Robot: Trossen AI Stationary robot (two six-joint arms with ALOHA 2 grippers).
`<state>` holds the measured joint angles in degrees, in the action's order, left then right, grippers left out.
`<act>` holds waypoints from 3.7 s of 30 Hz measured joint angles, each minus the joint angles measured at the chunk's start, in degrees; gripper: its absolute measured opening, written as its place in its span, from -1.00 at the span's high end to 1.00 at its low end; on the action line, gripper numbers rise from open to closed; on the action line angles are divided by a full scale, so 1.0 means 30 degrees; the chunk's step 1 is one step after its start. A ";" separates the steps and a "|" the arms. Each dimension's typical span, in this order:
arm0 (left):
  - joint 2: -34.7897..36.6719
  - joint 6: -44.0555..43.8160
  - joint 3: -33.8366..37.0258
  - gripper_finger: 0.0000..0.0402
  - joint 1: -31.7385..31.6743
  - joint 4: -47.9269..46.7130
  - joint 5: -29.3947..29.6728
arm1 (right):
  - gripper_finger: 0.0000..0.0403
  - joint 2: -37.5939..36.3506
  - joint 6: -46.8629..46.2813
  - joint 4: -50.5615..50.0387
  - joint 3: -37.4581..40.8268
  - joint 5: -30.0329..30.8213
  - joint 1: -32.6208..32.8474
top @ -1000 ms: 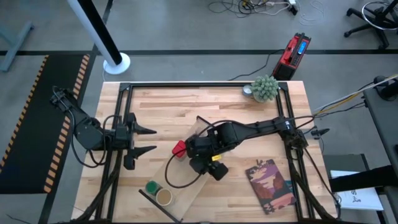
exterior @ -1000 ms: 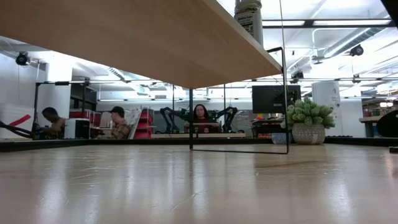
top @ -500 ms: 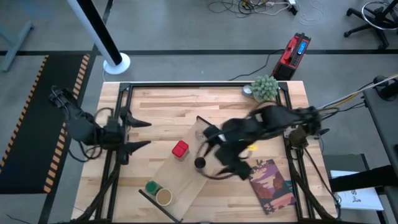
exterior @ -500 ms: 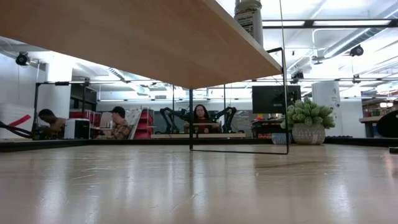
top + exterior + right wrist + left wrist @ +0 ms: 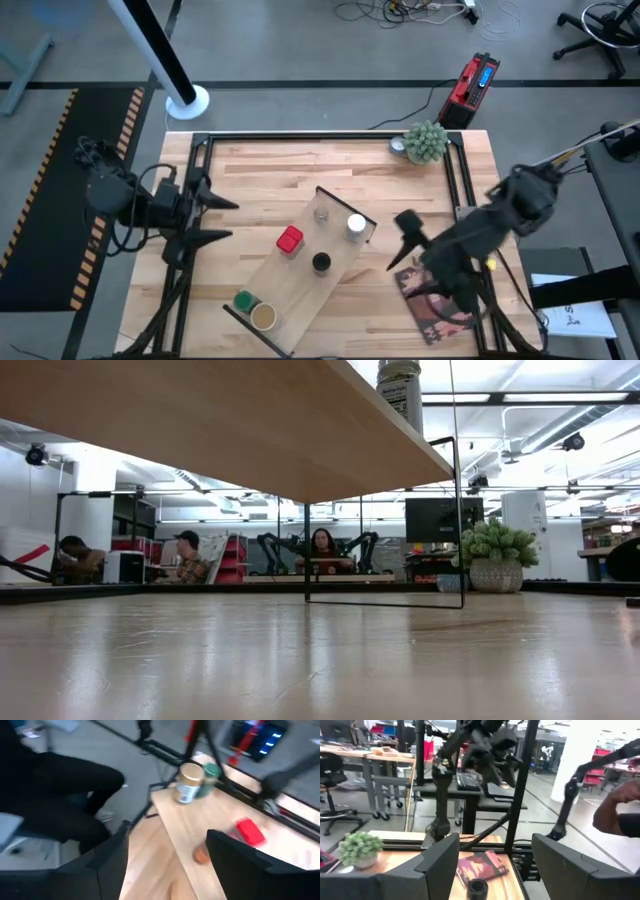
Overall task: Shelf spices
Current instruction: Return to Home Position
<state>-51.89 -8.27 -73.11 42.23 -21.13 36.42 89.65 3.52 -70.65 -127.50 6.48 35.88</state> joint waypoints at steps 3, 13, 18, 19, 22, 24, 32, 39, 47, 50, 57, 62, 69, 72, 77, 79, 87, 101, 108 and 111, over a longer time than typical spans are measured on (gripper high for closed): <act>-0.0285 -0.0359 -0.0684 -0.17 0.0022 -0.0842 -0.0089 | -0.15 -0.1673 -0.0885 0.0833 0.1896 0.2557 0.0969; -0.0258 -0.0243 -0.0341 -0.14 0.0177 -0.1758 0.0757 | -0.03 -0.9098 -0.1388 0.5735 1.2015 0.7424 0.2580; -0.0197 -0.0257 0.0306 -0.15 0.0177 -0.1738 0.1247 | -0.01 -1.2895 -0.1334 0.9866 1.8748 0.7358 0.2580; -0.0193 -0.0266 0.0514 -0.16 0.0177 -0.1701 0.1391 | -0.01 -1.3633 -0.1354 1.0734 2.0153 0.7360 0.2580; -0.0193 -0.0513 0.1209 -0.17 0.0177 -0.1610 0.1986 | -0.01 -1.5639 -0.1681 1.3268 2.4154 0.7332 0.2580; -0.0179 -0.0798 0.1662 -0.18 0.0177 -0.1399 0.2208 | -0.01 -1.6736 -0.1689 1.4550 2.6379 0.7310 0.2580; -0.0050 0.0411 0.5060 -0.14 0.0245 0.4303 0.2186 | -0.01 -2.0612 -0.0701 2.0624 3.2633 0.7359 0.2580; 0.0710 -0.0120 0.8752 -0.12 0.0326 0.8435 0.1764 | -0.01 -2.3190 -0.1506 2.1010 3.6442 0.7370 0.2580; 0.1904 -0.0240 1.1507 -0.17 0.0447 1.0253 0.0984 | -0.01 -2.4278 -0.1189 2.5787 4.0668 0.7409 0.2572; 0.2376 -0.0736 1.2173 -0.19 0.0447 1.0411 0.0999 | -0.01 -2.4256 -0.1259 2.6519 4.1443 0.7406 0.2572; 0.2880 -0.0817 1.3561 -0.20 0.0454 1.1512 0.0999 | -0.01 -2.4234 -0.2809 2.5827 4.1934 0.7382 0.2572; 0.3184 -0.0723 1.4335 -0.16 0.0545 1.1657 0.0999 | -0.01 -2.4119 -0.3327 2.5542 4.1934 0.7264 0.2572; 0.3272 0.0189 1.6307 -0.12 0.0906 1.3722 0.0991 | -0.01 -2.3826 -0.3165 2.5496 4.1949 0.7205 0.2572; 0.3195 0.1652 1.7251 -0.10 0.0902 1.5345 0.1021 | -0.01 -2.3826 -0.3158 2.5493 4.1949 0.7205 0.2572; 0.2821 0.4841 1.8829 -0.11 0.0891 1.9253 0.1742 | -0.01 -2.3826 -0.3136 2.5493 4.1949 0.7205 0.2572; 0.2765 0.5943 1.9520 -0.13 0.0885 2.1061 0.2207 | -0.01 -2.3826 -0.3131 2.5493 4.1949 0.7209 0.2572; 0.4083 0.6054 2.1791 -0.18 0.0726 2.1962 0.2931 | -0.01 -2.3833 -0.3107 2.5500 4.1949 0.7208 0.2572; 1.0388 0.5058 2.4166 -0.16 -0.1477 1.7347 -0.6564 | -0.01 -2.3826 -0.3100 2.5498 4.1949 0.7205 0.2572; 1.2647 0.4877 2.4170 -0.11 -0.3044 1.4072 -0.9402 | -0.01 -2.3833 -0.3100 2.5501 4.1949 0.7213 0.2572; 1.3480 0.4581 2.4170 -0.10 -0.3735 1.2607 -0.9447 | -0.01 -2.3833 -0.3103 2.5499 4.1949 0.7205 0.2572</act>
<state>-11.45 5.47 -0.60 31.03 16.70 8.08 18.15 -5.79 5.84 -1.65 28.10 43.59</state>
